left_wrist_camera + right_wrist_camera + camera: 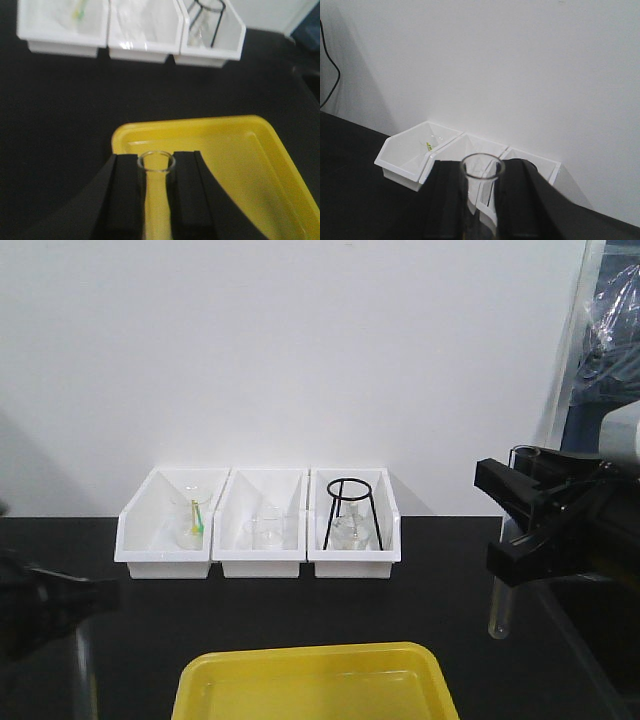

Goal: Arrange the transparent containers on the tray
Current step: 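Lower the left gripper's tube into the yellow tray and open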

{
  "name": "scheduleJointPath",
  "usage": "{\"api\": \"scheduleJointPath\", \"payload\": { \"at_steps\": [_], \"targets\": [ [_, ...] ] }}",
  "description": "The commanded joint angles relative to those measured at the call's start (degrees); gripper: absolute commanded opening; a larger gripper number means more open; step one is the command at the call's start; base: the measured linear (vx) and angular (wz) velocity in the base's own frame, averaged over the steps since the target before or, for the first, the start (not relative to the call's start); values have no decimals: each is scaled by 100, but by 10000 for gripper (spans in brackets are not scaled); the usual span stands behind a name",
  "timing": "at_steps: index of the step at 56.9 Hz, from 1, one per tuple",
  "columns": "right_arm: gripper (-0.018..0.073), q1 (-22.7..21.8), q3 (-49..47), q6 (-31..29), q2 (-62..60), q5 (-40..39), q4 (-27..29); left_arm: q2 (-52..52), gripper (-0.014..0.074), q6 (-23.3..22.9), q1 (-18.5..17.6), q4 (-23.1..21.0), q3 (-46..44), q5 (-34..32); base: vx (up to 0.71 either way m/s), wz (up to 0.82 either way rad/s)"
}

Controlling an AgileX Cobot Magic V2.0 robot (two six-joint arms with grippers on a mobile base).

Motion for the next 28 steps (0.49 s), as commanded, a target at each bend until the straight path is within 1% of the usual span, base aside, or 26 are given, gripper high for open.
{"api": "scheduleJointPath", "payload": {
  "at_steps": [1, 2, 6, 9, 17, 21, 26, 28],
  "targets": [
    [-11, -12, -169, -9, -103, -221, 36, 759, 0, 898, -36, -1186, -709, 165, 0, 0],
    [-11, -12, -169, -9, -103, -221, 36, 977, 0, 983, -36, -1369, -850, 273, 0, 0],
    [-11, -12, -169, -9, -103, -221, 36, 1678, 0, 1269, -36, -1824, -1313, 589, 0, 0],
    [-11, -12, -169, -9, -103, -221, 36, 2196, 0, 1296, -36, -1995, -1669, 814, 0, 0],
    [-12, -12, -169, -9, -103, -216, 36, 3278, 0, 1289, -85, -2066, -2442, 1234, 0, 0],
    [-13, -12, -169, -9, -103, -199, 36, 3665, 0, 1125, -111, -2066, -2651, 1218, 0, 0],
    [-13, -12, -169, -9, -103, -178, 36, 3930, 0, 902, -133, -2061, -2683, 1086, 0, 0],
    [-12, -12, -169, -9, -103, -178, 36, 4006, 0, 878, -140, -2043, -2683, 1048, 0, 0]
  ]
}}
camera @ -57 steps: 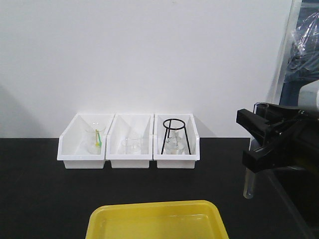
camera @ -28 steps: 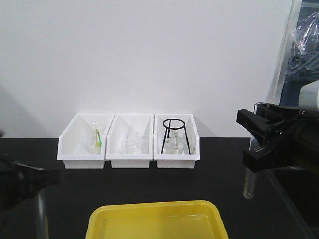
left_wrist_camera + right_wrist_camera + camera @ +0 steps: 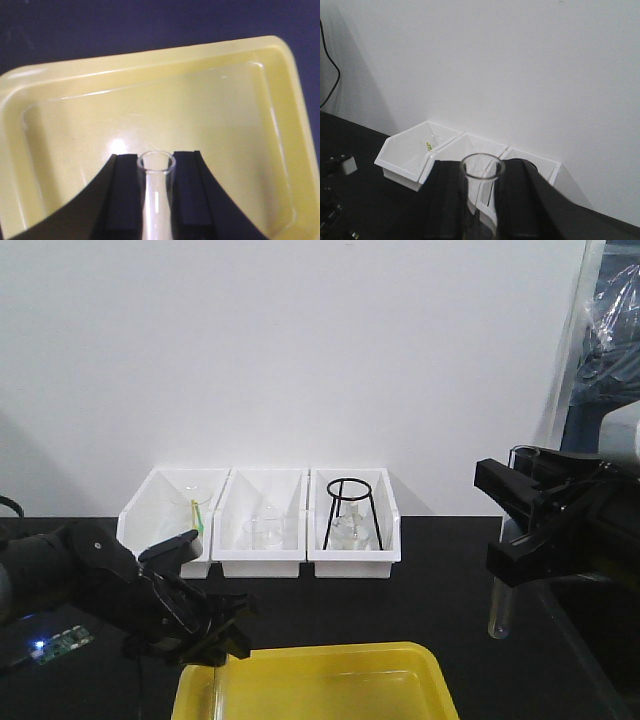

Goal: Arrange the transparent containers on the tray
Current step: 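Lower the left gripper's tube into the yellow tray and open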

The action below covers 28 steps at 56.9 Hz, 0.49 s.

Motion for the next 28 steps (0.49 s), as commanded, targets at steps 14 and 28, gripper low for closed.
{"api": "scheduleJointPath", "payload": {
  "at_steps": [14, 28],
  "targets": [
    [-11, -12, -169, -9, -103, -96, 36, 204, 11, -156, -62, 297, -212, -252, 0, 0],
    [-11, -12, -169, -9, -103, -23, 36, 395, 89, -162, -75, 720, -212, -226, 0, 0]
  ]
}}
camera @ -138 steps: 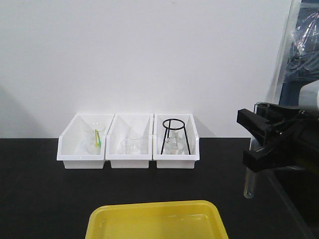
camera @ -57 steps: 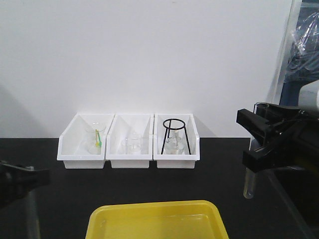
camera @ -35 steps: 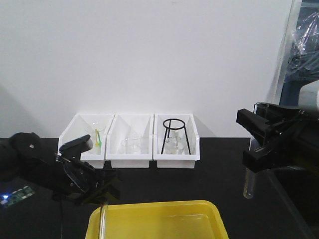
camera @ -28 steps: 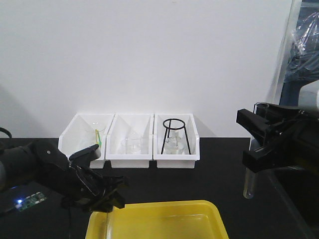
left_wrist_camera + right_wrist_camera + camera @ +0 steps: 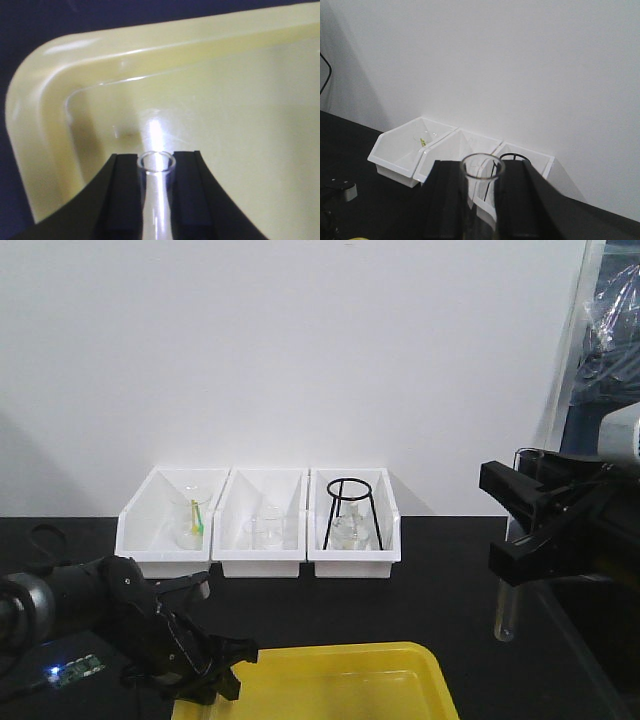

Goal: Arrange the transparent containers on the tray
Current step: 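Lower the left gripper's tube into the yellow tray and open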

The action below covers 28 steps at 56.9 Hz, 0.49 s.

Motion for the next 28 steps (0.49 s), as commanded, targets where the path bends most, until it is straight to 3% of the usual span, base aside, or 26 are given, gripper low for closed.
{"api": "scheduleJointPath", "payload": {
  "at_steps": [1, 19, 28],
  "targets": [
    [-11, -12, -169, -9, -103, -189, 36, -256, 100, -36, -42, -78, -173, -129, 0, 0],
    [-11, -12, -169, -9, -103, -189, 36, 9, 304, -339, -42, -70, -173, 53, 0, 0],
    [-11, -12, -169, -9, -103, -189, 36, 25, 359, -328, -42, -39, -173, 22, 0, 0]
  ]
}}
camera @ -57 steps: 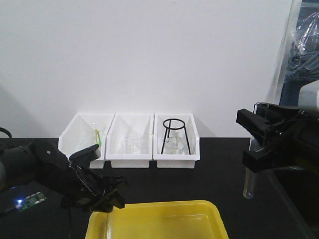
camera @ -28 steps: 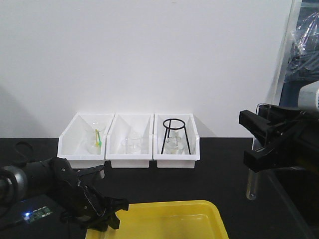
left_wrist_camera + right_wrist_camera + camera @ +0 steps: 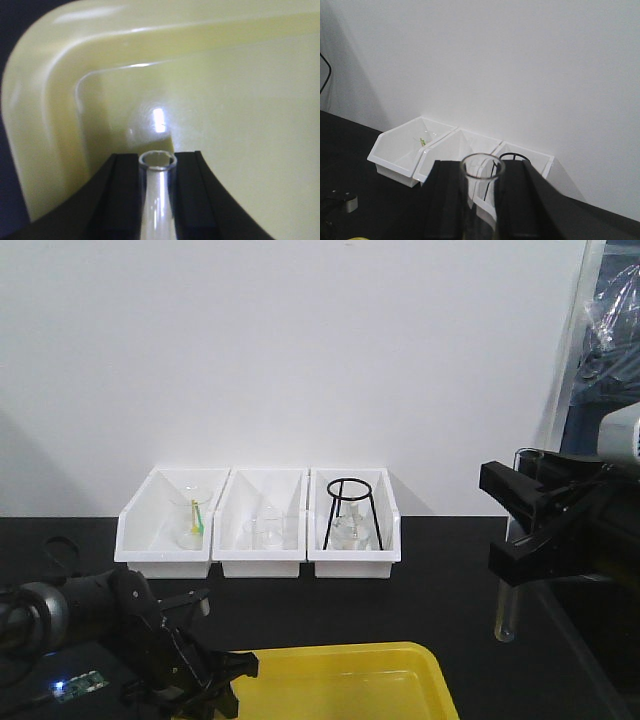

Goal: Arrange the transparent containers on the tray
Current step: 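Lower the left gripper's tube into the yellow tray and open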

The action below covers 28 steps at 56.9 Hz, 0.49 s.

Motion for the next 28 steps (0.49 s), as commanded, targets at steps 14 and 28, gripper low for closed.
{"api": "scheduleJointPath", "payload": {
  "at_steps": [14, 28],
  "targets": [
    [-11, -12, -169, 315, 108, -73, 36, -272, 370, 2, -42, 88, -170, -40, 0, 0],
    [-11, -7, -169, 1342, 899, -57, 30, -822, 370, 74, -42, 102, -175, -487, 0, 0]
  ]
}}
